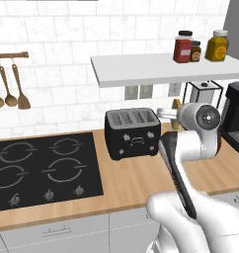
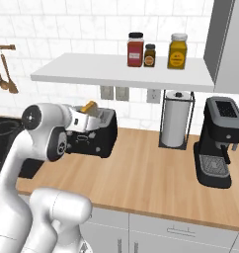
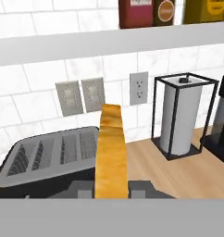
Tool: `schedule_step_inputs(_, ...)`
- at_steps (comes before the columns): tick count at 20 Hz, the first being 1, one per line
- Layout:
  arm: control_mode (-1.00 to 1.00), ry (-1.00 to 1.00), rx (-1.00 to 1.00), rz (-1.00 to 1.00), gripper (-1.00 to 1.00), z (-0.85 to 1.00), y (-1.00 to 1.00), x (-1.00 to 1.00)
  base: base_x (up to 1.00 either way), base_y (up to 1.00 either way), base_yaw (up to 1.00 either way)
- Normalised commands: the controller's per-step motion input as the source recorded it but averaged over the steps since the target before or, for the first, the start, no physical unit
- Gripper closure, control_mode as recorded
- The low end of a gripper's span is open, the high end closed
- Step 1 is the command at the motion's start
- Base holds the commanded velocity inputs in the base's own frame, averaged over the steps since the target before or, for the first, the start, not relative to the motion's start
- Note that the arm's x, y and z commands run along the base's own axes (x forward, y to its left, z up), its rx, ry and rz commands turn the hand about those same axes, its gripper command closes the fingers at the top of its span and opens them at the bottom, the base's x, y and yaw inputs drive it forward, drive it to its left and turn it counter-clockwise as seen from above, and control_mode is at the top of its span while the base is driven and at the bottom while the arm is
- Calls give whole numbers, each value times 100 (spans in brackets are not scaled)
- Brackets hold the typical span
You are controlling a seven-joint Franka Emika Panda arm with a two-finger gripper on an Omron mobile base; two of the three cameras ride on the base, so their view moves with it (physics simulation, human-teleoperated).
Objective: Start the toaster. Once the lever pops up, take the bread to the plate on the dining counter.
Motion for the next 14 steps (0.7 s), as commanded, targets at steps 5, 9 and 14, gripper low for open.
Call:
schedule_step_inputs(5, -100, -13, 9, 0, 100, 13, -39, -77, 0, 0, 0)
schedule_step_inputs(9, 100, 0, 0, 0, 100, 0, -1, -30, -25, -4, 0)
schedule_step_inputs(14, 100, 0, 0, 0, 100, 0, 0, 0, -100, -35, 0)
